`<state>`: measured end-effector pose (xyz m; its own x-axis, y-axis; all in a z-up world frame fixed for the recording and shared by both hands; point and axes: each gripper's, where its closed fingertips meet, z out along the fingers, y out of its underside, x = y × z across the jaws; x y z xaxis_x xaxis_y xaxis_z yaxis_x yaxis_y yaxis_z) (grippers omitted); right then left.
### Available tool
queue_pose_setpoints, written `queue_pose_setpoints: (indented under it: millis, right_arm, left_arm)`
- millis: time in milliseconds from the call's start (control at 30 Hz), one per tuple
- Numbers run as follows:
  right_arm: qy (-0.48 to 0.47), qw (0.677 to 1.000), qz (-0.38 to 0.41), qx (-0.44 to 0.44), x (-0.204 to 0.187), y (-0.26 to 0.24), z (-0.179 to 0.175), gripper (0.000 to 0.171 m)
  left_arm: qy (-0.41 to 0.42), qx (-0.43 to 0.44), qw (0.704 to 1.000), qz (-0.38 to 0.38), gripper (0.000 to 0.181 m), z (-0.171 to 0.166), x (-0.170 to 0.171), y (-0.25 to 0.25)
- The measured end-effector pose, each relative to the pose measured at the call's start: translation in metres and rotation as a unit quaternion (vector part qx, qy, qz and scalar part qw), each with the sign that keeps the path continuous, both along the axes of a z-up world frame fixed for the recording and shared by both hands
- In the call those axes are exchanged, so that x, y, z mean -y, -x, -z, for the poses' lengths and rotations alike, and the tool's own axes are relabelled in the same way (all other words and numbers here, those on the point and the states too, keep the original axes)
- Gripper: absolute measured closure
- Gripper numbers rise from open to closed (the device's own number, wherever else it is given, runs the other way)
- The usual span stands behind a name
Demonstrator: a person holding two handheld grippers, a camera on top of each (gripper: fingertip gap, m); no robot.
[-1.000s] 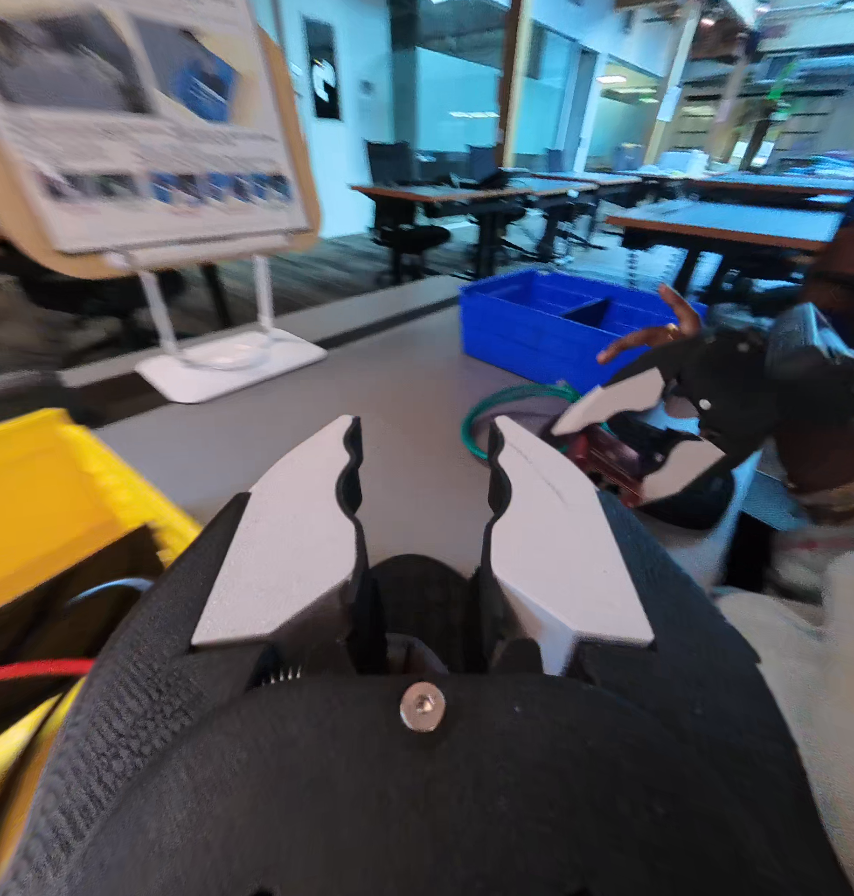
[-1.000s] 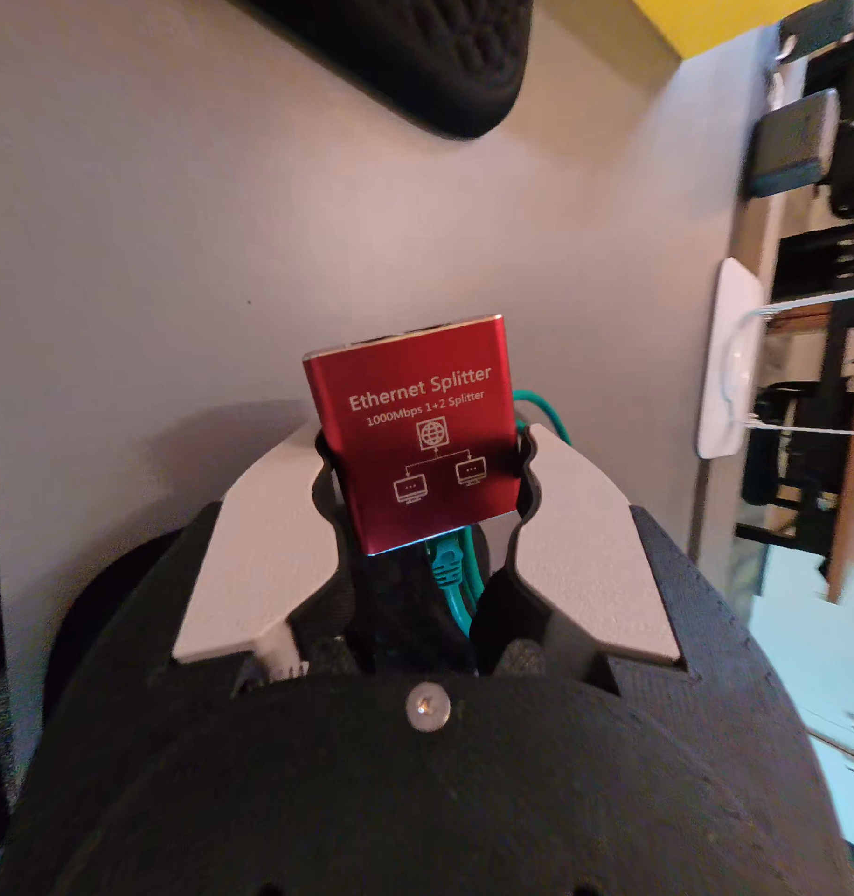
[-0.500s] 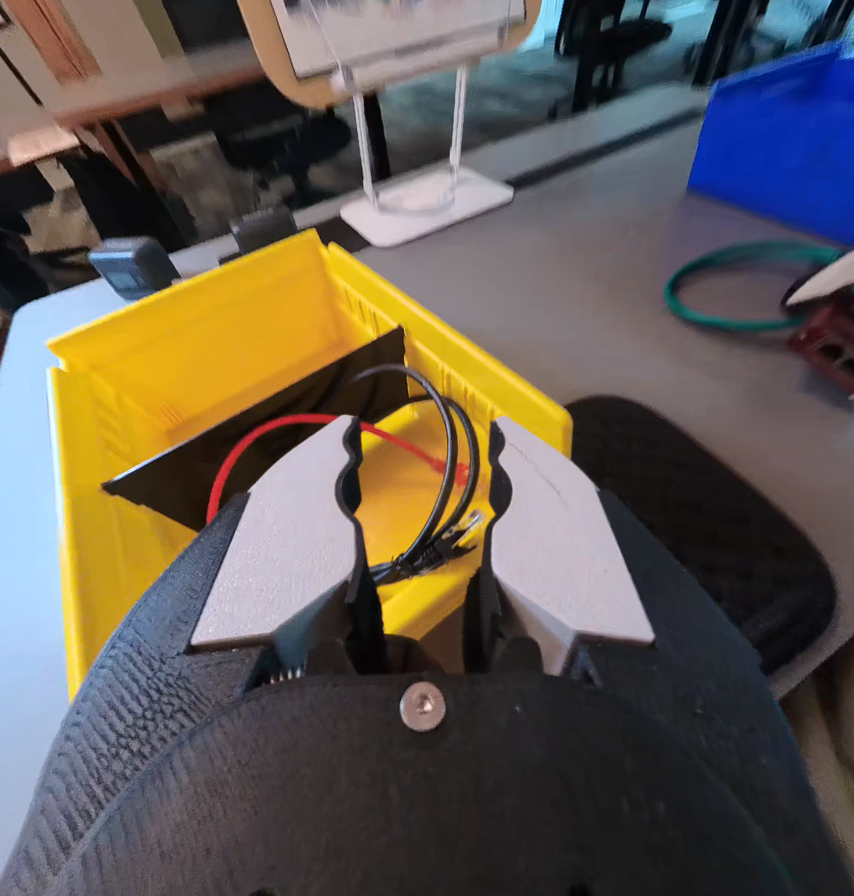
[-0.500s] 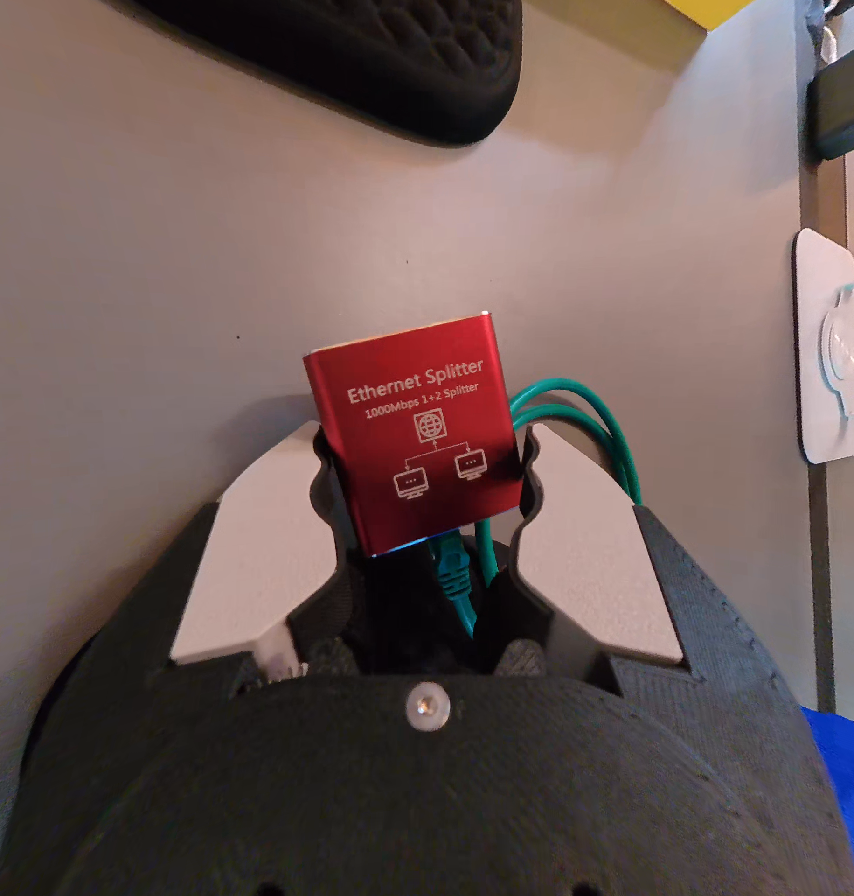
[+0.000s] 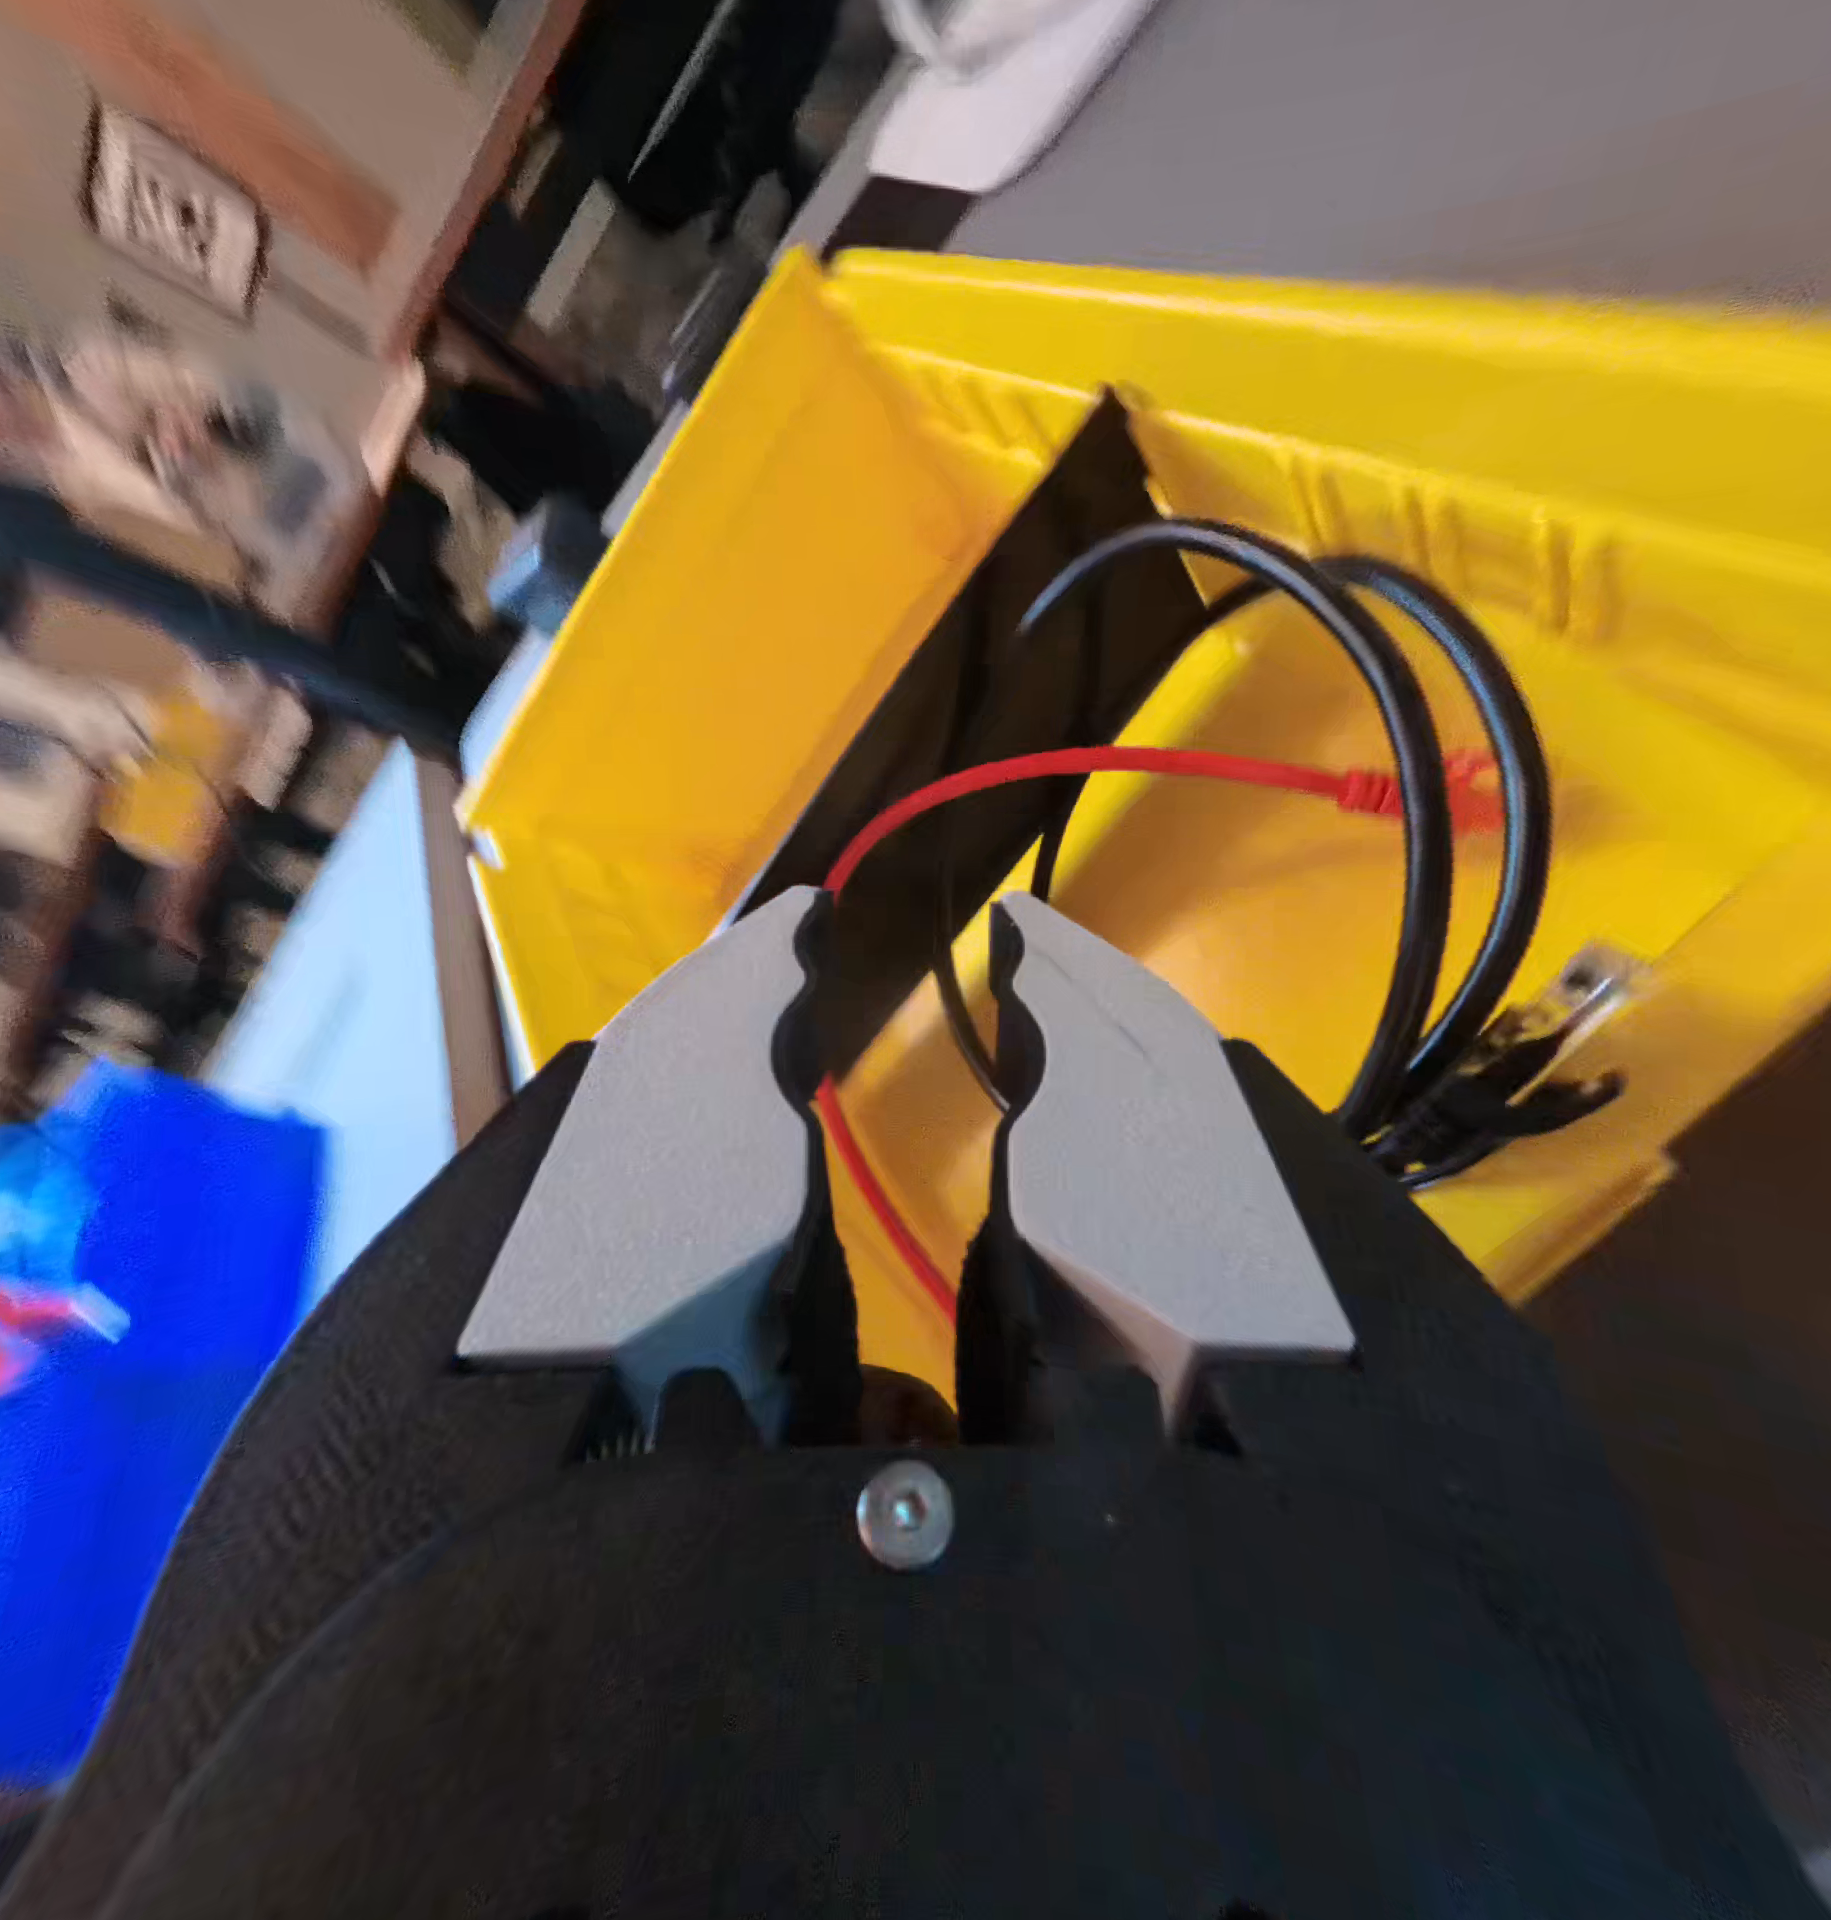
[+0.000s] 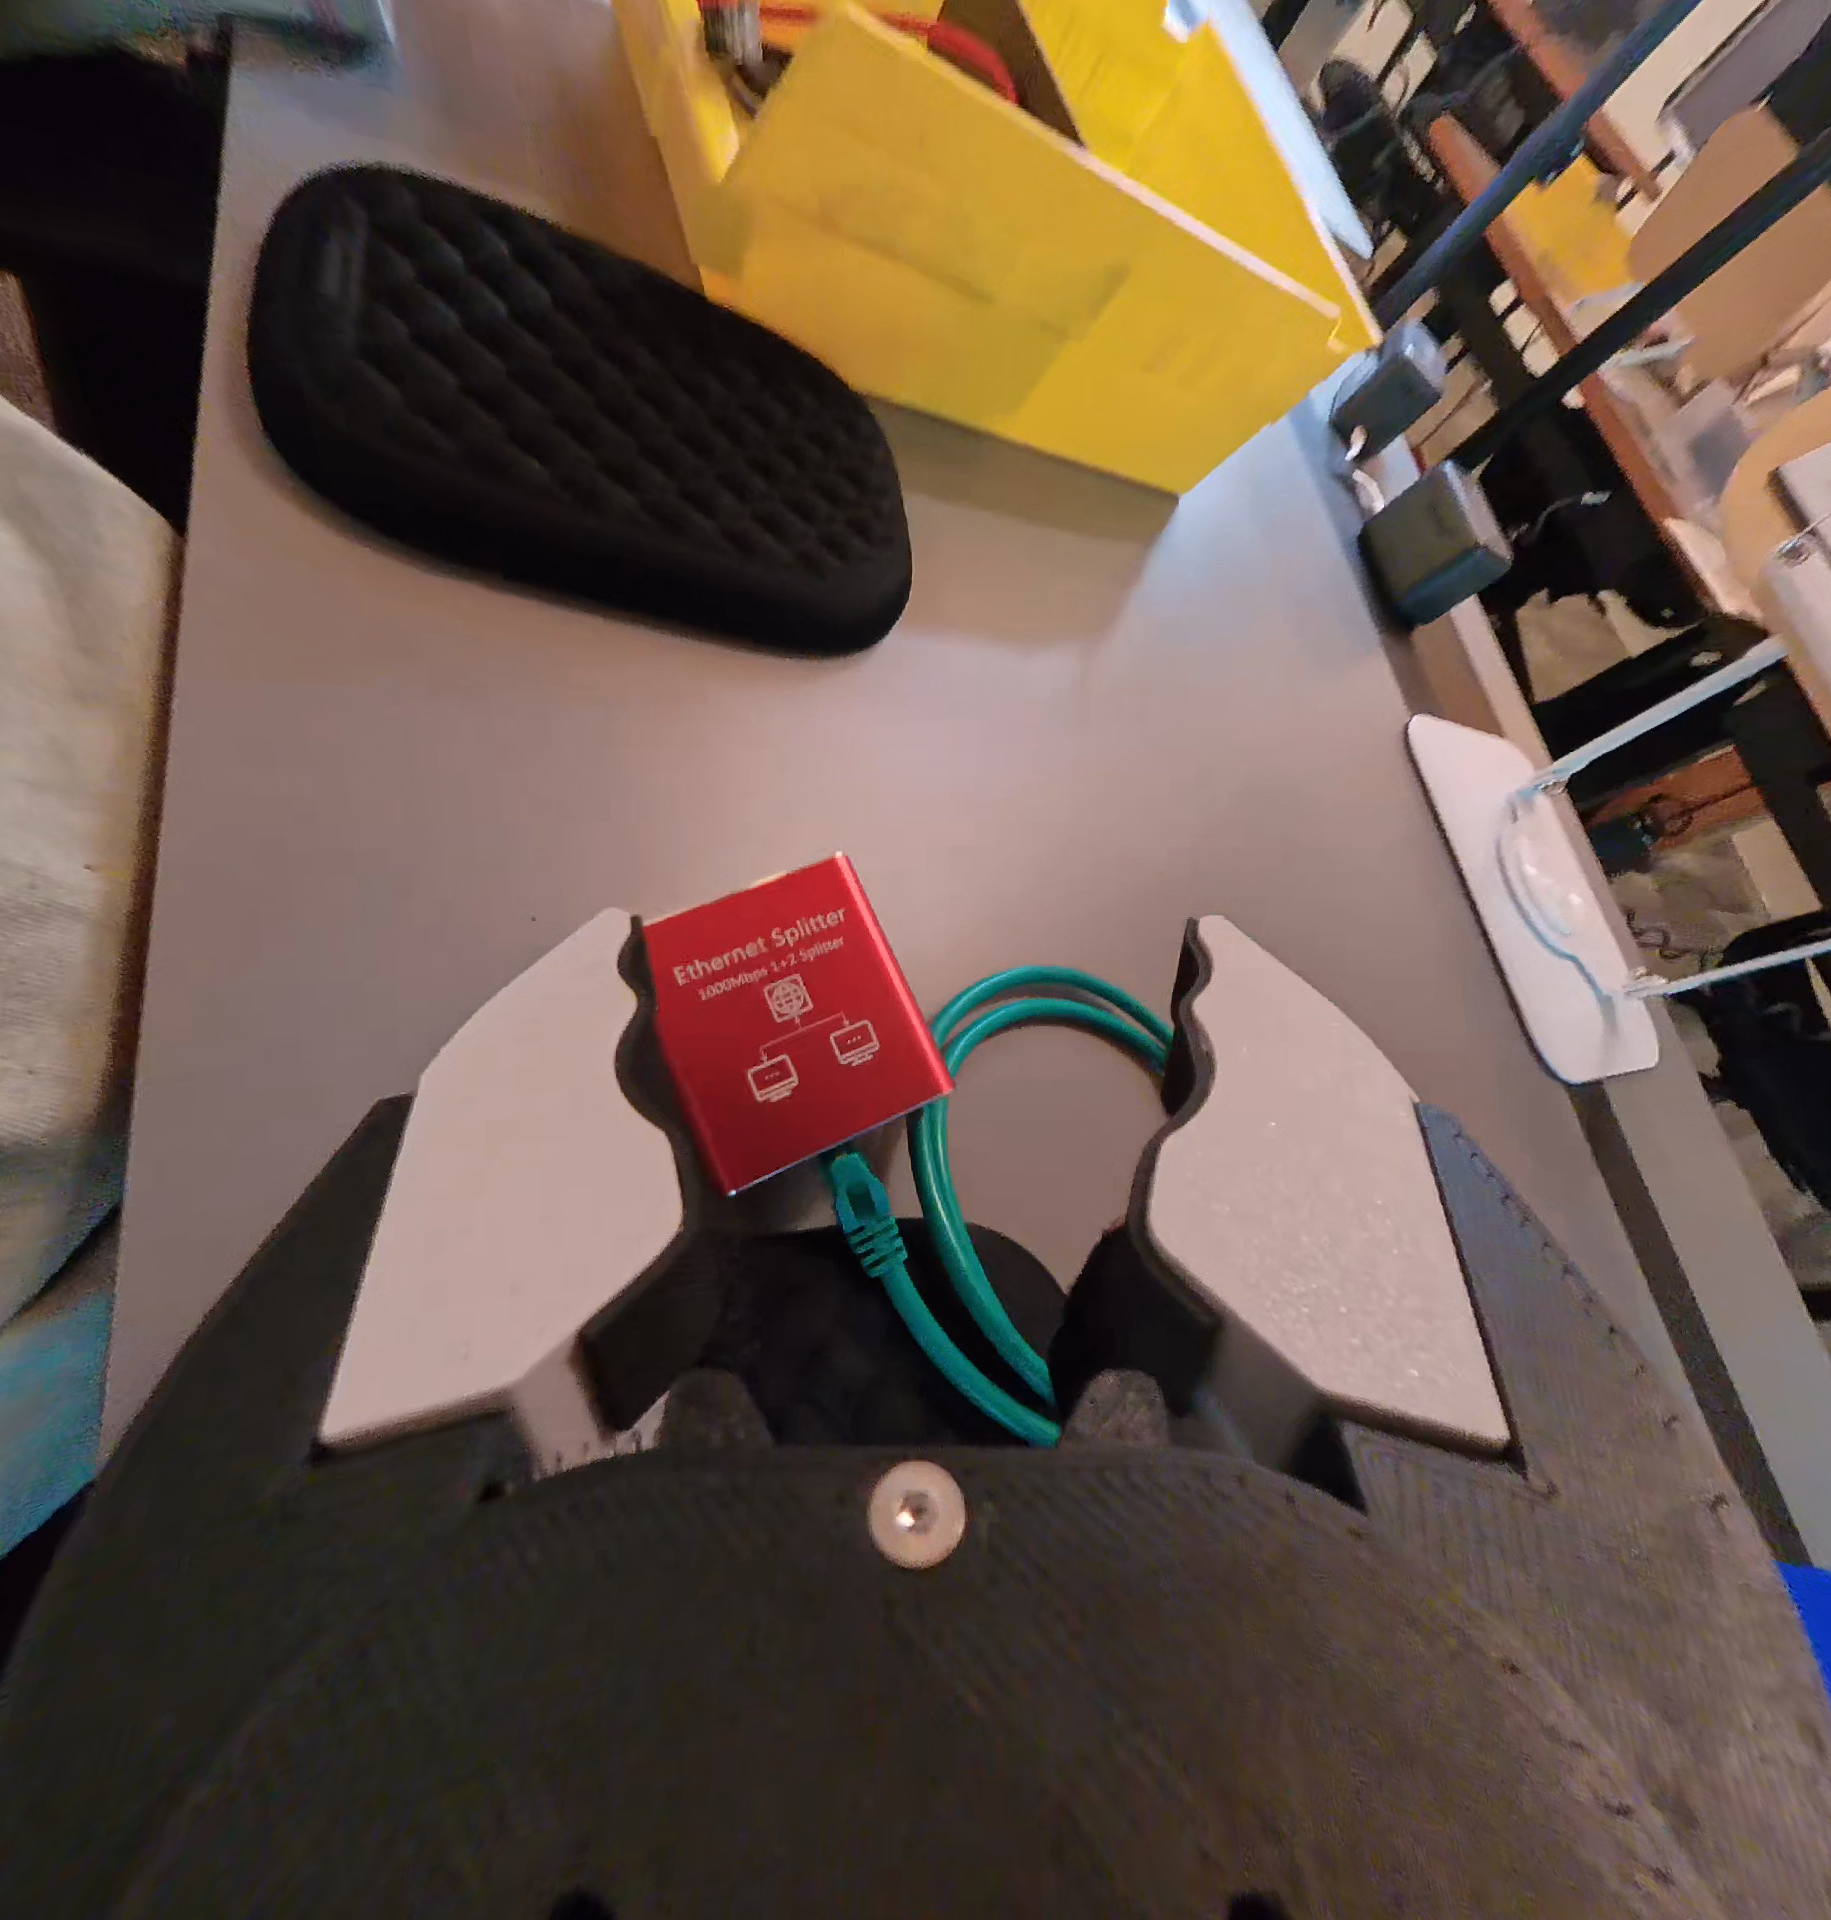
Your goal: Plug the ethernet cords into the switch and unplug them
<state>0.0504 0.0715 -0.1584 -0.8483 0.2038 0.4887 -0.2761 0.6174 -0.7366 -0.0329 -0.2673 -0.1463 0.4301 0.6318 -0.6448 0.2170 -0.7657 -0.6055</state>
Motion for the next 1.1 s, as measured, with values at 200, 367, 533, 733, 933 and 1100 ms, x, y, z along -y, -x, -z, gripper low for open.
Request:
queue_pose_setpoints:
  millis: [200,367,533,733,933,1100]
  right_arm:
    - [0.034,0.999,-0.012,-0.019,0.000,-0.004,-0.017,0.078]
    - [0.048,0.998,-0.013,-0.027,-0.002,-0.004,-0.022,0.080]
    - [0.046,0.998,-0.012,-0.032,-0.002,-0.004,-0.021,0.081]
    - [0.054,0.998,-0.016,-0.036,-0.001,-0.004,-0.025,0.082]
    - [0.069,0.997,-0.020,-0.043,-0.001,-0.005,-0.028,0.083]
    - [0.081,0.995,-0.019,-0.054,0.001,-0.004,-0.034,0.084]
  left_arm:
    - [0.170,0.038,0.964,0.199,0.159,0.027,-0.035,0.015]
    - [0.269,0.063,0.928,0.250,0.156,0.042,-0.035,0.025]
    - [0.320,0.044,0.915,0.242,0.169,0.049,-0.034,0.038]
    - [0.320,-0.033,0.936,0.139,0.172,-0.007,-0.007,0.032]
    - [0.309,-0.132,0.942,0.021,0.176,-0.077,0.033,0.011]
    - [0.283,-0.184,0.940,-0.041,0.176,-0.109,0.046,-0.003]
